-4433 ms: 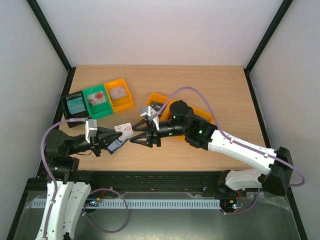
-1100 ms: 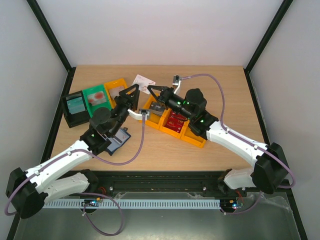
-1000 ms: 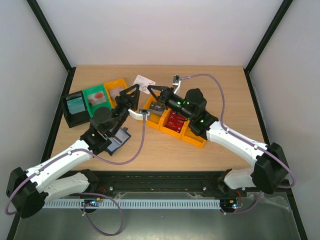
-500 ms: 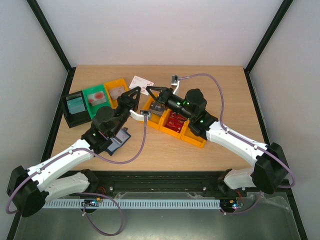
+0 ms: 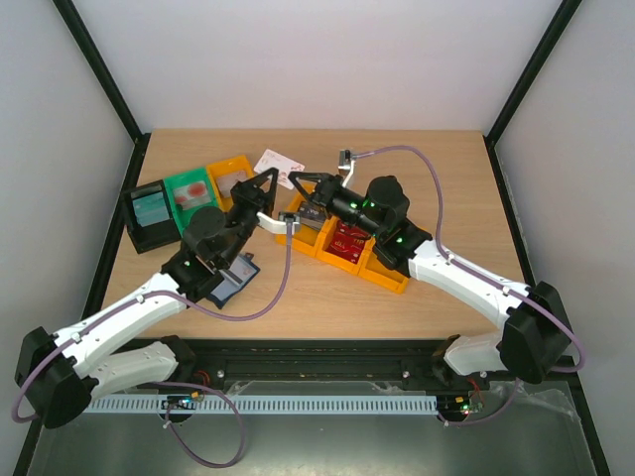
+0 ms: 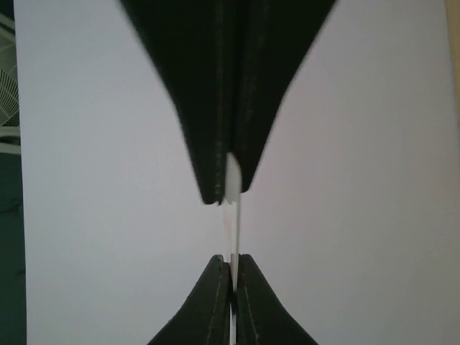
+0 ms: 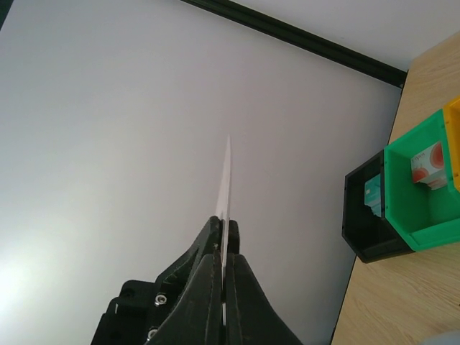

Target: Take the credit cards out of the card holder

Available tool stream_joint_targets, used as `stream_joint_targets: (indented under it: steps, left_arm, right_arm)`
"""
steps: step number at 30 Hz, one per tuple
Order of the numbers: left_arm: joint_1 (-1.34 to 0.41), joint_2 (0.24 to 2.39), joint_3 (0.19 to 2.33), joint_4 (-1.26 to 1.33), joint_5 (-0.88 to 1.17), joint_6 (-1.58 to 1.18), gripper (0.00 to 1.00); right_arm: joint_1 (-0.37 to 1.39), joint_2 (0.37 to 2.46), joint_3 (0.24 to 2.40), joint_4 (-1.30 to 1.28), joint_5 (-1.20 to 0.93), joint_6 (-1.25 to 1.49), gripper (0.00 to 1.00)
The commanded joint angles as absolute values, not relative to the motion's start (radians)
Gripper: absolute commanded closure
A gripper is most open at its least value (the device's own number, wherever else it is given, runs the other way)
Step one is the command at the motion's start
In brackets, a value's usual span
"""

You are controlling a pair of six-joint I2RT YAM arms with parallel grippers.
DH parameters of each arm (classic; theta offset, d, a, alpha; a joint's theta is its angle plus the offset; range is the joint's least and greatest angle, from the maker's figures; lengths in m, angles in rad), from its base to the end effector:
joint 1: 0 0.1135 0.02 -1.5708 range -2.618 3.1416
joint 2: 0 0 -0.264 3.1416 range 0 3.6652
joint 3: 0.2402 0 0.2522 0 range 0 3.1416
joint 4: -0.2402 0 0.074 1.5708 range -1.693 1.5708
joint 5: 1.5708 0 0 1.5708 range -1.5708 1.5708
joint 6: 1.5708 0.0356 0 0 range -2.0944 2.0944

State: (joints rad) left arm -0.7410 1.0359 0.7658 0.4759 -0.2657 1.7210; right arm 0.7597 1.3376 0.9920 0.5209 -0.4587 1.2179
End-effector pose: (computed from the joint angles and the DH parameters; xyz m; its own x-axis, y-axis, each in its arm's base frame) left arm 0.1860 -0.1575 0.3552 0.4339 0.8961 0.0934 -0.2182 0.0039 0.9759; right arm 0.2169 0.2277 0.3623 -0.8324 0.3698 -0.4128 -0.4413 0.0082 0.8973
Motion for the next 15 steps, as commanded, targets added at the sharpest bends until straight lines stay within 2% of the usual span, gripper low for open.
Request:
stream_joint_targets:
  steps: [1, 3, 4, 7, 10, 13, 15]
  left_arm:
    - [-0.736, 1.044, 0.803, 0.463, -0.281, 1.702, 0.98]
    - [-0.737, 1.04, 0.818, 0.406, -0.292, 1.663, 0.98]
    - [-0.74, 1.039, 0.83, 0.353, -0.311, 1.622, 0.98]
    - [-0.739, 1.054, 0.912, 0.098, -0.382, 1.37, 0.98]
    - [-0.7, 1.098, 1.006, -0.226, -0.399, 1.168, 0.98]
    - [-0.623, 1.193, 1.15, -0.538, -0.37, 0.986, 0.98]
    - [-0.554, 1.292, 1.258, -0.746, -0.335, 0.885, 0.98]
  right_arm:
    - [0.765, 1.334, 1.029, 0.566, -0.487, 1.201, 0.98]
    - [0.765, 1.328, 1.025, 0.563, -0.483, 1.193, 0.98]
    - [0.765, 1.324, 1.018, 0.563, -0.479, 1.185, 0.91]
    - [0.75, 1.296, 0.988, 0.538, -0.449, 1.153, 0.54]
    - [0.699, 1.25, 0.95, 0.483, -0.41, 1.099, 0.31]
    - [0.652, 1.188, 0.937, 0.389, -0.352, 1.0, 0.01]
    - [0.639, 1.146, 0.944, 0.313, -0.3, 0.913, 0.01]
